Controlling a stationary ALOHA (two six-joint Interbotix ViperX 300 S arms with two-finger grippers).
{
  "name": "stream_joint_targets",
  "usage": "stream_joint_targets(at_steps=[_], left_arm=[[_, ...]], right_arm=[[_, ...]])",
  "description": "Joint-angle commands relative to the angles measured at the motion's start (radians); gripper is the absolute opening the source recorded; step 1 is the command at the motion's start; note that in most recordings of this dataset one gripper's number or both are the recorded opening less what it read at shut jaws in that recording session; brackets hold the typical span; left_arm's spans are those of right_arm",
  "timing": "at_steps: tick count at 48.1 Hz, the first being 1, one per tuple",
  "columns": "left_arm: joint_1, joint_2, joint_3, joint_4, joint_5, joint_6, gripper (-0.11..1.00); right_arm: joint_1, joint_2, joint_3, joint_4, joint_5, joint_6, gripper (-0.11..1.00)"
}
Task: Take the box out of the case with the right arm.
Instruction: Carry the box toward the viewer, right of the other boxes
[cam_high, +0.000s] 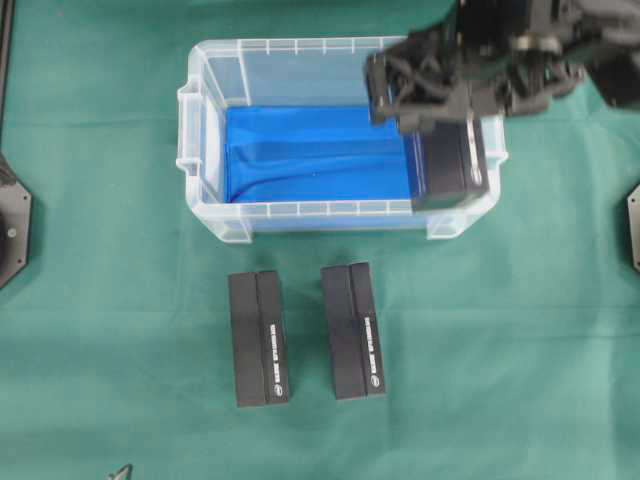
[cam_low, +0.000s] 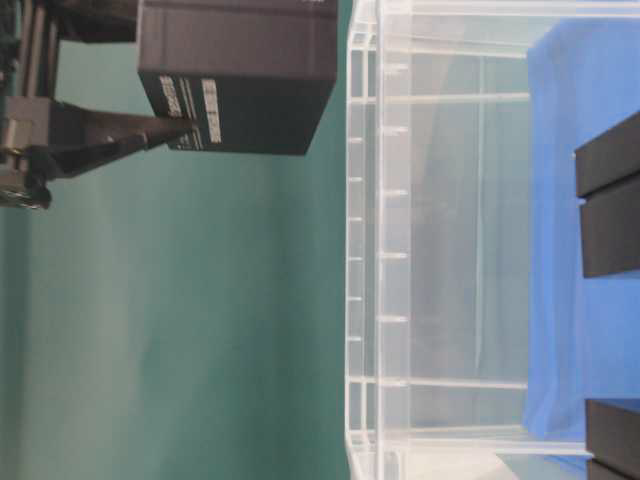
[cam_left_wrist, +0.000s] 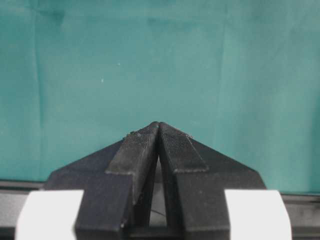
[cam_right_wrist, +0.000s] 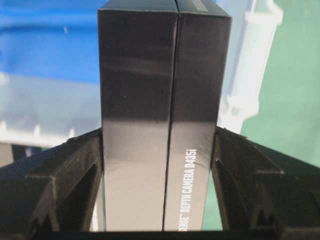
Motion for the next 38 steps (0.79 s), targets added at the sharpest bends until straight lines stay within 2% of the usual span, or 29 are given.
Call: stream_joint_targets(at_steps=[1,29,33,38], left_arm=[[-0.002,0.006,-0.011,0.003,-0.005,0.002,0.00],[-0.003,0.009,-0.012,0.003,-0.005,0.000,0.00],[-0.003,0.009,-0.012,0.003,-0.005,0.000,0.00],[-0.003,0.009,-0.012,0.003,-0.005,0.000,0.00]], right_arm=[[0.051,-0.044,-0.029,0.000,0.021,0.038,0.65],[0.373,-0.037,-0.028,0.000,0.035,0.357,0.65],[0.411,-0.037,-0.029,0.002,0.035,0.407,0.65],[0.434,-0.035,-0.029,0.003,0.035,0.437,0.65]])
